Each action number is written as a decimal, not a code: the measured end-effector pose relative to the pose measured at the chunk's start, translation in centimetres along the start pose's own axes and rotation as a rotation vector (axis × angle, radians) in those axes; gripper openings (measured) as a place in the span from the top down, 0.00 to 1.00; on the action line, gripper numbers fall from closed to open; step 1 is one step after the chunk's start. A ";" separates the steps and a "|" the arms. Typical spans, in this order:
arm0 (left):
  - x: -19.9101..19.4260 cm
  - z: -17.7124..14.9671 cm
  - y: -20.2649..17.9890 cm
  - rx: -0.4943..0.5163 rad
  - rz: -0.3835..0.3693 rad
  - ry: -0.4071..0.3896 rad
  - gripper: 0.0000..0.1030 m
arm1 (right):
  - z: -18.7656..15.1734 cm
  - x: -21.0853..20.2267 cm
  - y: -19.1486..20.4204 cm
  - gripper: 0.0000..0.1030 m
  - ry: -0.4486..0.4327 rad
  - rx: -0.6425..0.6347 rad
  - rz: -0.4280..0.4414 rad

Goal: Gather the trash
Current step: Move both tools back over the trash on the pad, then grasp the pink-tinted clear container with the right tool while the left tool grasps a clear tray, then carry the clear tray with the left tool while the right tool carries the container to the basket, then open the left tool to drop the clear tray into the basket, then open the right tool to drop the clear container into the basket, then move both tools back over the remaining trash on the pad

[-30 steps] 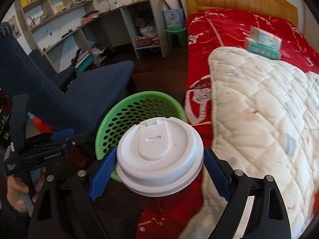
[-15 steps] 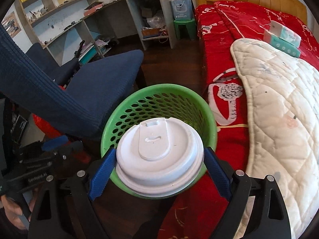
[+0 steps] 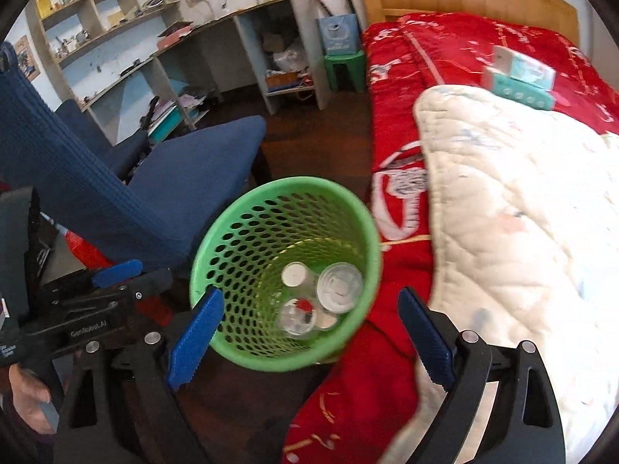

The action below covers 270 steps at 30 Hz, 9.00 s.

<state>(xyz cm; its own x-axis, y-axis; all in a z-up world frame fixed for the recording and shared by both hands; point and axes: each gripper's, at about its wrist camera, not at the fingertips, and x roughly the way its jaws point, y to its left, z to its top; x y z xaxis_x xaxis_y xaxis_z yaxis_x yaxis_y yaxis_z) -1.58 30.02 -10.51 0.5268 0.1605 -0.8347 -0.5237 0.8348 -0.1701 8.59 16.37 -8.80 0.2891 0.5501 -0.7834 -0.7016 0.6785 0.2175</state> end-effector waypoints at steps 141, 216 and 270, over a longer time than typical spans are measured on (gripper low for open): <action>7.0 2.1 -42.4 0.267 -0.458 0.219 0.47 | -15.5 -24.1 -28.8 0.48 -0.217 0.547 -0.356; 1.5 0.0 -0.1 -0.066 0.006 0.058 0.32 | -0.5 -3.7 -2.9 0.48 -0.003 0.138 0.012; -1.1 -1.5 -8.7 0.088 -0.080 0.029 0.32 | -5.9 -10.6 -13.1 0.24 -0.078 0.306 -0.180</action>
<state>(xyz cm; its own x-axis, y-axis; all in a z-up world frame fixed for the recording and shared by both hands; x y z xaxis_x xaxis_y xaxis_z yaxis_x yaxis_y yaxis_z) 1.43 21.83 -8.91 0.5441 0.0769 -0.8355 -0.4189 0.8877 -0.1911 10.87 -1.27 -6.77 0.4474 0.4363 -0.7807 -0.4108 0.8756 0.2540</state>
